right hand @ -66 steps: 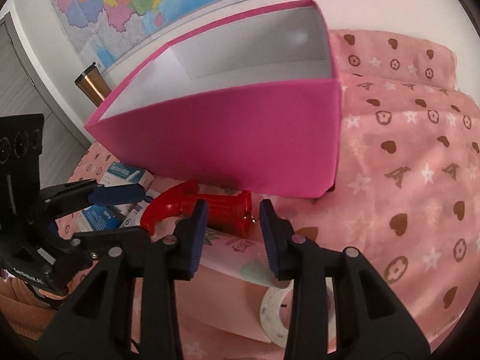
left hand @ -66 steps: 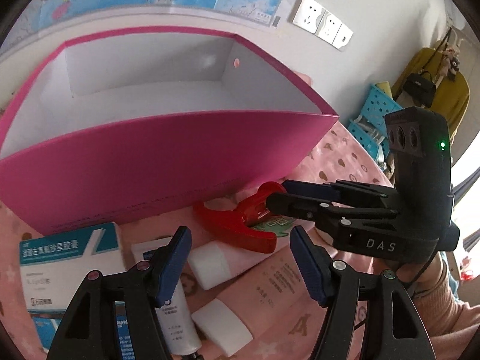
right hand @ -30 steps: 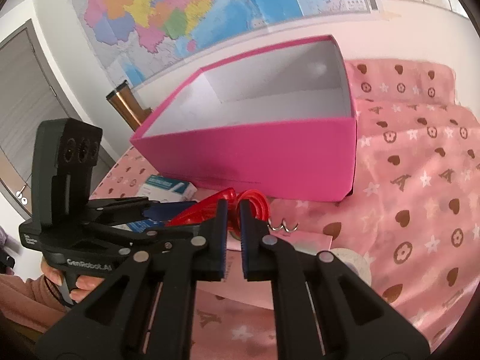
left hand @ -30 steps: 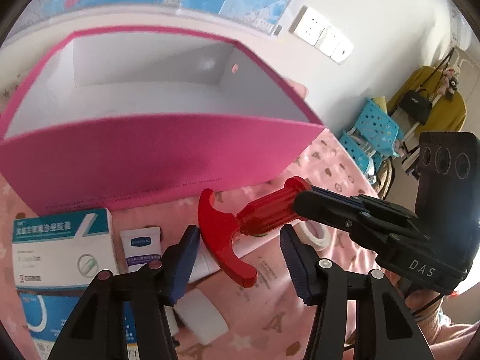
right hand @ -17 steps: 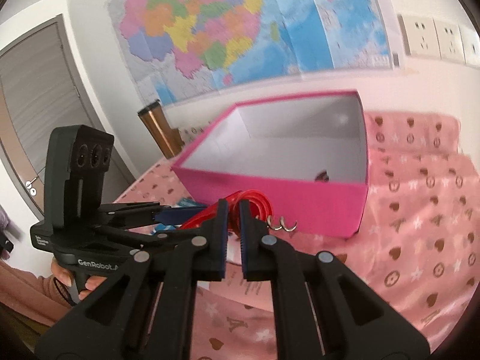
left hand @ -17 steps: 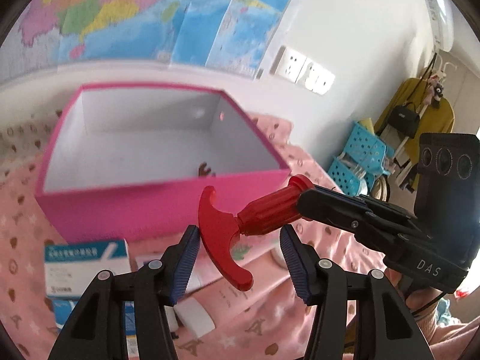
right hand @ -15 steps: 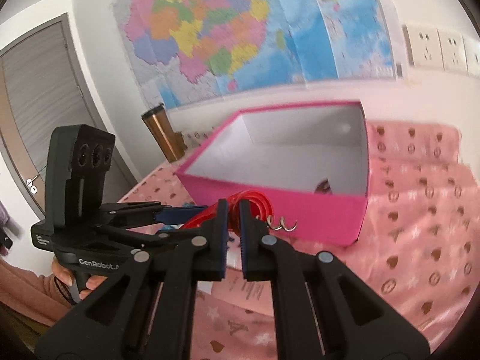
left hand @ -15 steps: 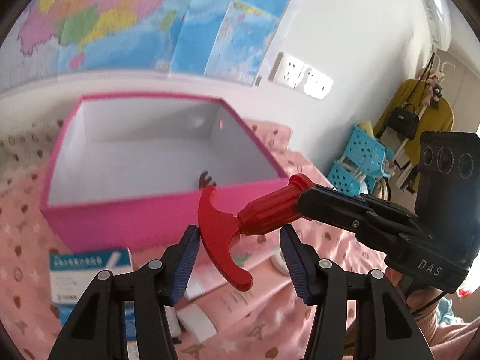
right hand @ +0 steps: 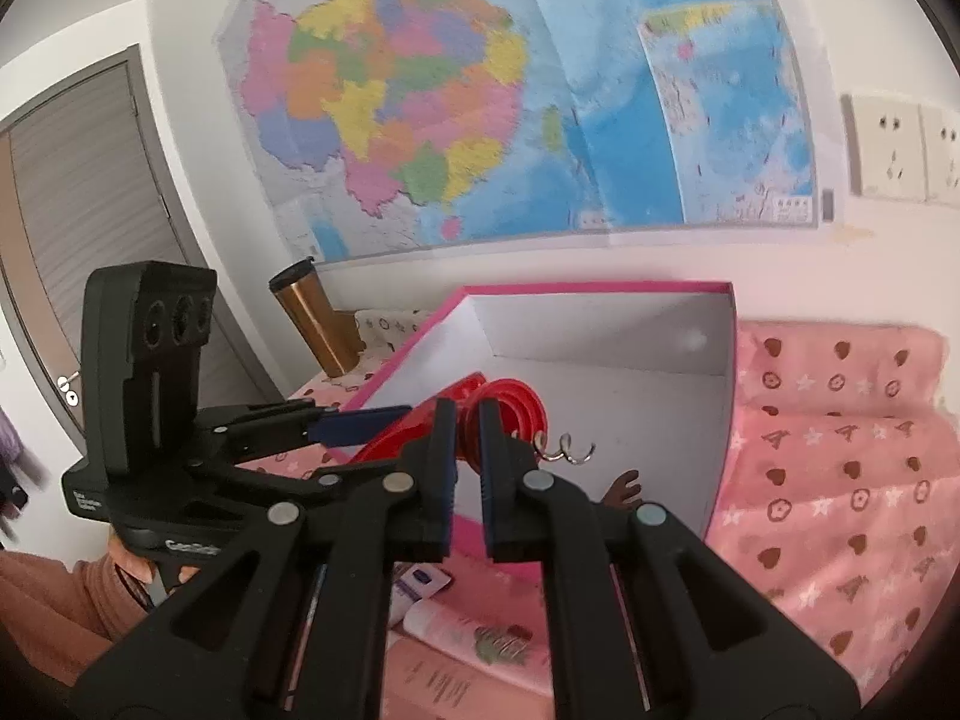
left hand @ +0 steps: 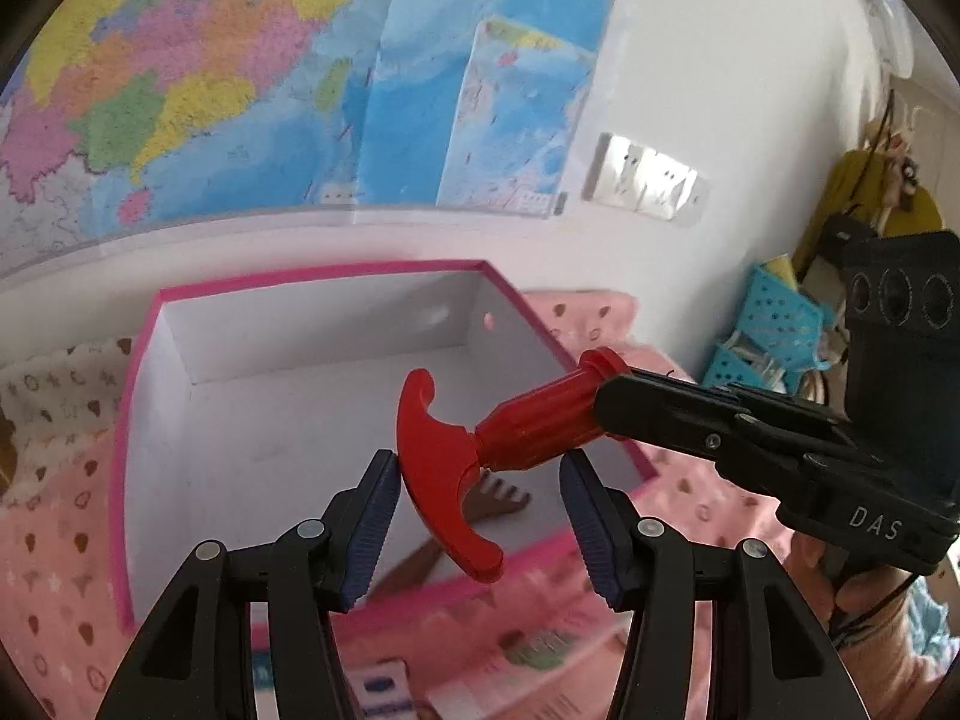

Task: Organize rigid objects
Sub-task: 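Carry the corkscrew into the pink box and release it, then grasp the white-and-teal medicine box with the right gripper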

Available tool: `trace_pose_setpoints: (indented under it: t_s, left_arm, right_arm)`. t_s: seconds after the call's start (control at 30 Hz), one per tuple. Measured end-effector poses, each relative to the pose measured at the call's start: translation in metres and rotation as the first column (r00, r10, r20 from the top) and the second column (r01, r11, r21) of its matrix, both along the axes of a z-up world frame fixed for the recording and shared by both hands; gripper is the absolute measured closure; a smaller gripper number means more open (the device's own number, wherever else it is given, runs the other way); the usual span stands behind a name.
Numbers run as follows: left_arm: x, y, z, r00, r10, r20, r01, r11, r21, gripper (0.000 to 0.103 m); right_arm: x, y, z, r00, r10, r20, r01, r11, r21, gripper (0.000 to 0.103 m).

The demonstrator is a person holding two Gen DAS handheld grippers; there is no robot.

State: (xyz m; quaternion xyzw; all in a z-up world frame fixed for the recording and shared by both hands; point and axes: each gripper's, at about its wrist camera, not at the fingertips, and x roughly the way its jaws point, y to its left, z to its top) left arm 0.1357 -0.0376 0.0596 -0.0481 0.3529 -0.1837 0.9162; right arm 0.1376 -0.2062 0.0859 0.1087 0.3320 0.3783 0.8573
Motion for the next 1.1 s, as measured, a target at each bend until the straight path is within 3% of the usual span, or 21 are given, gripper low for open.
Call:
trace_pose_setpoints:
  t_s: [0.13, 0.37, 0.43, 0.5, 0.7, 0.77, 0.9, 1.1]
  left_arm:
    - [0.017, -0.003, -0.019, 0.998, 0.010, -0.056, -0.009, 1.000, 0.017, 0.047]
    - [0.029, -0.008, -0.043, 0.993, 0.003, -0.114, 0.002, 0.999, 0.047, 0.047]
    - [0.026, -0.007, -0.043, 0.994, 0.003, -0.107, 0.002, 0.999, 0.049, 0.047]
    - [0.022, -0.004, -0.041, 0.995, 0.006, -0.095, -0.001, 0.999, 0.047, 0.047]
    - [-0.016, 0.016, -0.024, 1.000, 0.015, 0.014, -0.016, 0.999, 0.047, 0.042]
    - [-0.035, 0.030, -0.017, 0.998, 0.026, 0.055, -0.028, 0.999, 0.038, 0.035]
    - [-0.062, 0.064, -0.010, 0.993, 0.080, 0.091, -0.082, 0.997, 0.016, 0.027]
    - [-0.079, 0.117, -0.030, 0.975, 0.218, 0.035, -0.219, 0.975, 0.030, 0.026]
  right_arm:
    - [0.020, -0.002, -0.018, 0.998, 0.006, -0.069, -0.005, 1.000, 0.005, 0.095]
    - [0.036, 0.000, -0.051, 0.985, -0.009, -0.174, -0.003, 0.997, -0.072, 0.091]
    - [0.035, 0.000, -0.054, 0.985, -0.040, -0.169, 0.021, 0.993, -0.114, 0.090]
    - [0.034, -0.003, -0.055, 0.984, -0.078, -0.161, 0.053, 0.987, -0.154, 0.082]
    - [0.016, -0.014, -0.043, 0.987, -0.117, -0.109, 0.097, 0.981, -0.169, 0.081]
    - [0.004, -0.015, -0.035, 0.991, -0.103, -0.085, 0.090, 0.985, -0.150, 0.079]
    - [-0.024, -0.009, -0.023, 0.998, -0.043, -0.054, 0.037, 0.994, -0.100, 0.056]
    - [-0.052, 0.029, -0.036, 0.991, 0.093, -0.092, -0.099, 0.993, -0.065, 0.055]
